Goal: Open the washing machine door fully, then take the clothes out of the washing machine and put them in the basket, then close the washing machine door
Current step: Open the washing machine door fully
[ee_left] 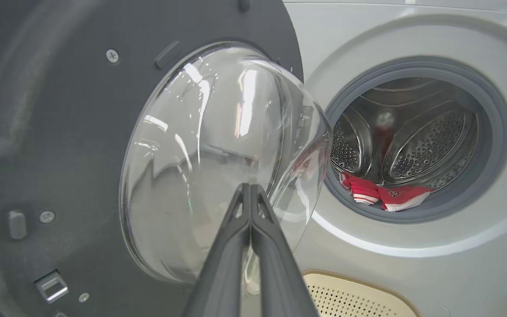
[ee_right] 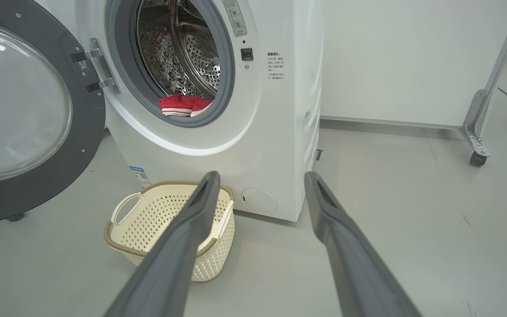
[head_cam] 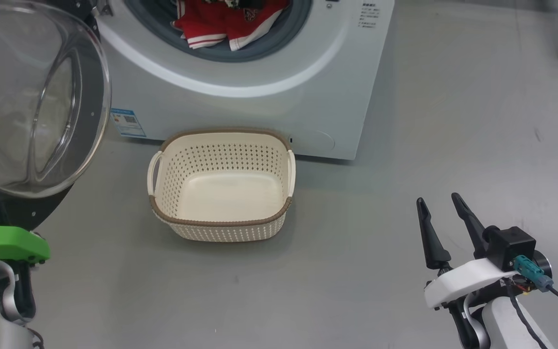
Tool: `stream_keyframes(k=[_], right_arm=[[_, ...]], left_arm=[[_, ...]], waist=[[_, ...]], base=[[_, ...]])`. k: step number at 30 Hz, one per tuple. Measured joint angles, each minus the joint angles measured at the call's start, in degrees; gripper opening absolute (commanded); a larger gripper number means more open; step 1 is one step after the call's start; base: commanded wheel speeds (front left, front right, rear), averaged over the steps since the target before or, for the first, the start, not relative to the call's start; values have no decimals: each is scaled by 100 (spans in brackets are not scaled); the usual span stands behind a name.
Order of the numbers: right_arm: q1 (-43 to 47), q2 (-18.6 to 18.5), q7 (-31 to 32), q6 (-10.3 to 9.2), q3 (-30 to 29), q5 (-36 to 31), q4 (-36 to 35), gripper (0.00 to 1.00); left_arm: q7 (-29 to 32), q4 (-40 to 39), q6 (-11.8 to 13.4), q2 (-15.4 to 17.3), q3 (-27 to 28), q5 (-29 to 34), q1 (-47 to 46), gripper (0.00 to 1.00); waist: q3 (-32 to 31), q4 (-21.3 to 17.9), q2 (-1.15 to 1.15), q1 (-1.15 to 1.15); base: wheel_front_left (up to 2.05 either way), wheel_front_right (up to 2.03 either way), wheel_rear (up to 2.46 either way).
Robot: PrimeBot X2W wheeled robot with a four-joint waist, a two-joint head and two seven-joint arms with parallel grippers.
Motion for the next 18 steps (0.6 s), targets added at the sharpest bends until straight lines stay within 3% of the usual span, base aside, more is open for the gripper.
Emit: stream_keyframes(k=[18], right_arm=[[257, 29, -18, 44, -64, 8, -267, 100]], left_arm=[[-7, -651, -235, -428, -466, 168, 914, 0]], waist=[[-561, -793, 0, 0]], base=[[0, 0, 0]])
